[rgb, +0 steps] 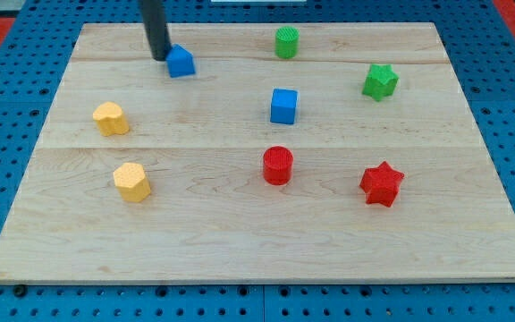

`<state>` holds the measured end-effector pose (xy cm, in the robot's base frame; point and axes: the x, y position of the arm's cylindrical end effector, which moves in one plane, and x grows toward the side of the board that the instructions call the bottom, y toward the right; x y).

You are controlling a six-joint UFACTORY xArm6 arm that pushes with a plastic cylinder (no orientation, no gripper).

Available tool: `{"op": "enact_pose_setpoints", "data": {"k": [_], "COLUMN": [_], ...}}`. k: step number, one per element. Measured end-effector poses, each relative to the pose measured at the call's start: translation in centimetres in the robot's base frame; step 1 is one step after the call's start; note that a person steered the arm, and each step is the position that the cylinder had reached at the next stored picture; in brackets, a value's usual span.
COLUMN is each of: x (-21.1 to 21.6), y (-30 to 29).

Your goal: Push the blue triangle into the blue cube

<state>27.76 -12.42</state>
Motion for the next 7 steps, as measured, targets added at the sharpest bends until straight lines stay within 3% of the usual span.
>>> {"op": "enact_pose_setpoints", "data": {"k": [1,3,5,7], "x": [0.5,0.2,3.6,1.2], "y": [2.7,0.8,7.2,4.9]}}
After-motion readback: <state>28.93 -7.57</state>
